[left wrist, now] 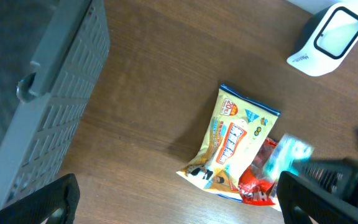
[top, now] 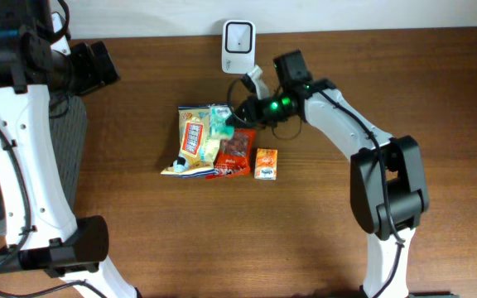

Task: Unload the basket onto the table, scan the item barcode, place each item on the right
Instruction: 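Hold the green tissue pack over the scanner window, then withdraw right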

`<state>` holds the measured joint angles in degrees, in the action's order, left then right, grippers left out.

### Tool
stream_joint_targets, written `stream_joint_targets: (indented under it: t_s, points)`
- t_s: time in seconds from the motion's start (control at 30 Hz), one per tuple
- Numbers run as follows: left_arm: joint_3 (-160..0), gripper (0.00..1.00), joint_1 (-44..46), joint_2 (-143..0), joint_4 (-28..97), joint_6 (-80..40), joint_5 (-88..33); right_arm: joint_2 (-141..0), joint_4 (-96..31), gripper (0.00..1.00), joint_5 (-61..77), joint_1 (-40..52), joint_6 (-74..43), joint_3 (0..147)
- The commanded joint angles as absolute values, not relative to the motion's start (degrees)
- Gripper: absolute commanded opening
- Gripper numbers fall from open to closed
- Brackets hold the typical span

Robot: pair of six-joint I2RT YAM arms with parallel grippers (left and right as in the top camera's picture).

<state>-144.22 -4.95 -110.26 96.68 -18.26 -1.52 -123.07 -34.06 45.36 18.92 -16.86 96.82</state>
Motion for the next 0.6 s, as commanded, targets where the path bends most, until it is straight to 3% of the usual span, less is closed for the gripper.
stream_joint_targets:
  t_s: [0.0,0.07,0.13,0.2,0.37,0.5,0.57]
  points:
    - [-144.49,0.99,-5.32,-110.13,96.71,-18.85,-1.28,-123.2,-32.53,0.04,1.83,21.56,-20.01,105.93]
    - [-144.49,0.99,-5.32,-110.13,96.71,-18.85,-1.28,-123.2,-25.98,0.04,-14.26,23.49,-15.09,106.43]
    - [-144.49,0.99,-5.32,-110.13,96.71,-18.85,-1.28,-124.27,-14.55,0.04,-23.49,25.89,0.97,106.39]
    - [-144.49,0.99,-5.32,-110.13,96.71,-18.85,-1.28,-126.21,-5.69,0.04,-23.42,27.03,15.31,106.39]
    - [-144.49,0.99,-5.32,-110.13,96.71,-18.85,-1.28,-132.6,6.52,0.04,-20.69,26.85,24.95,106.39]
    - [-144.49,0.99,-5.32,-110.13,96.71,-18.85,-1.28,-137.84,15.97,0.04,-19.64,27.0,47.77,106.41]
    - [-144.49,0.99,-5.32,-110.13,96.71,-18.85,-1.28,-138.85,17.19,0.04,-18.92,26.89,52.1,106.41]
